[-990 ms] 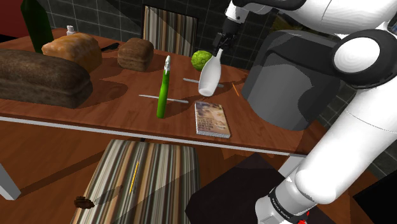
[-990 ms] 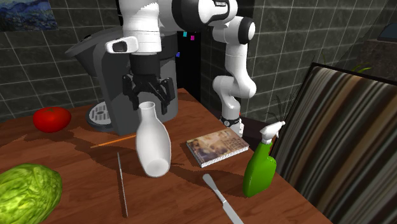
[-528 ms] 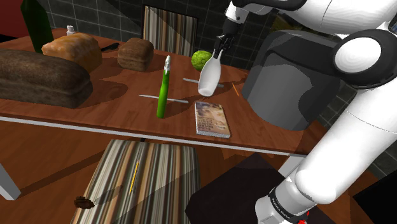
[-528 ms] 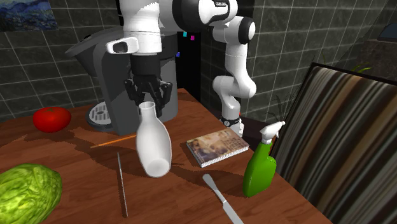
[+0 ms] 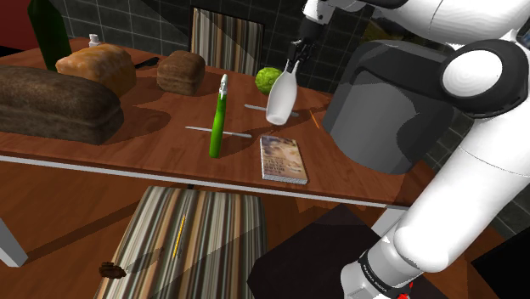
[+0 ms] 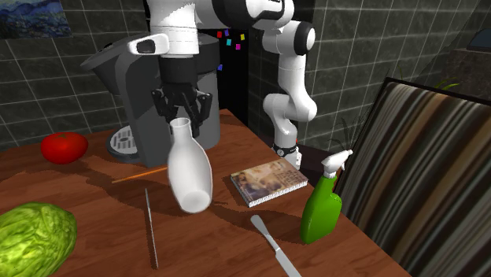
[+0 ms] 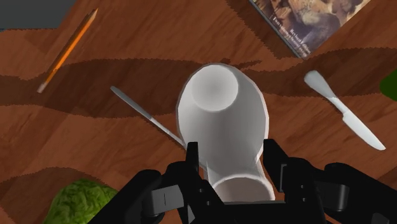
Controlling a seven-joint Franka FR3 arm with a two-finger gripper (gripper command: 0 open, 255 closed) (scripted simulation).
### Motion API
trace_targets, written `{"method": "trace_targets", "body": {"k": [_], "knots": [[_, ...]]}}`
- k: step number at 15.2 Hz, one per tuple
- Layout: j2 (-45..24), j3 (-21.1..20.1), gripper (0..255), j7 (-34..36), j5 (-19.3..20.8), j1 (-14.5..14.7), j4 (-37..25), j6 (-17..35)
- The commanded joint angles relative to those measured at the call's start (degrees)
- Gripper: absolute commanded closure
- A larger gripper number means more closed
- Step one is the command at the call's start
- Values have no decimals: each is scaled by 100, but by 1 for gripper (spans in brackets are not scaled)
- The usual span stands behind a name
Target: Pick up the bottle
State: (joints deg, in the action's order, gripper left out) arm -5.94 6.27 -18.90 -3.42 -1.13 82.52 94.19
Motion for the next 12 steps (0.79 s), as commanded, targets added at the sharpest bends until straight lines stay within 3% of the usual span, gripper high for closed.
{"method": "trace_targets", "body": {"k": [1, 10, 12], "knots": [[-57, 2, 255, 5, -7, -5, -233, -176], [-444, 18, 255, 18, -58, -46, -1489, -1047], [-452, 17, 255, 18, -59, -47, -1513, -1063]]}}
